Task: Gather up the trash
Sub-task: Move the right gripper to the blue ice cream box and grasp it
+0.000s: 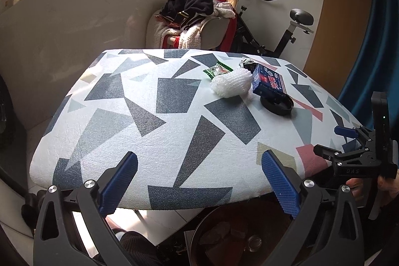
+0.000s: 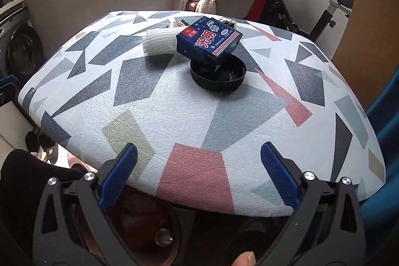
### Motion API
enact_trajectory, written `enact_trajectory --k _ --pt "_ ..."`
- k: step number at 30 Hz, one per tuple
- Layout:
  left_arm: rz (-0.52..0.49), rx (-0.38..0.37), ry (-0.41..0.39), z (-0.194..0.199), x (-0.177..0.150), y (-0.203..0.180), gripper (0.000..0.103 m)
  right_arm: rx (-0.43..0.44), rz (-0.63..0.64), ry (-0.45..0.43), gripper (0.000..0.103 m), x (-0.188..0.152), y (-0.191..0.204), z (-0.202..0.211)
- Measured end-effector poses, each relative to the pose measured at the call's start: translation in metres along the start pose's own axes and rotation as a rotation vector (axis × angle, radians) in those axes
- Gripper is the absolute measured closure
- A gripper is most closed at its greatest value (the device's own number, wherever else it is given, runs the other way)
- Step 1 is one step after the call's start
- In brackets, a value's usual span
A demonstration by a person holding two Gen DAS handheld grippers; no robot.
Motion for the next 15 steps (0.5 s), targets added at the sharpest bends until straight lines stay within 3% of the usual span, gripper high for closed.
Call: enact_trajectory --k 5,15 --pt "0.015 0.028 -0.051 -0.008 0.010 0.008 0.006 -0.014 0.039 0.015 0.006 0.005 -0.012 -0.008" --pt "0.053 0.098 -0.067 -0.038 0.023 0.029 0.006 -0.022 0.051 0.012 0.006 0.023 -0.025 -0.033"
Point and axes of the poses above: each gripper's, at about its wrist camera, not at the fingertips, and z roughly against the way its jaws point, y to its left, x to its top, the point moved 8 cm from there along -z, roughly the way its jaws point, and after that the axes turned 13 degrees about x, right-handed, at the moved point
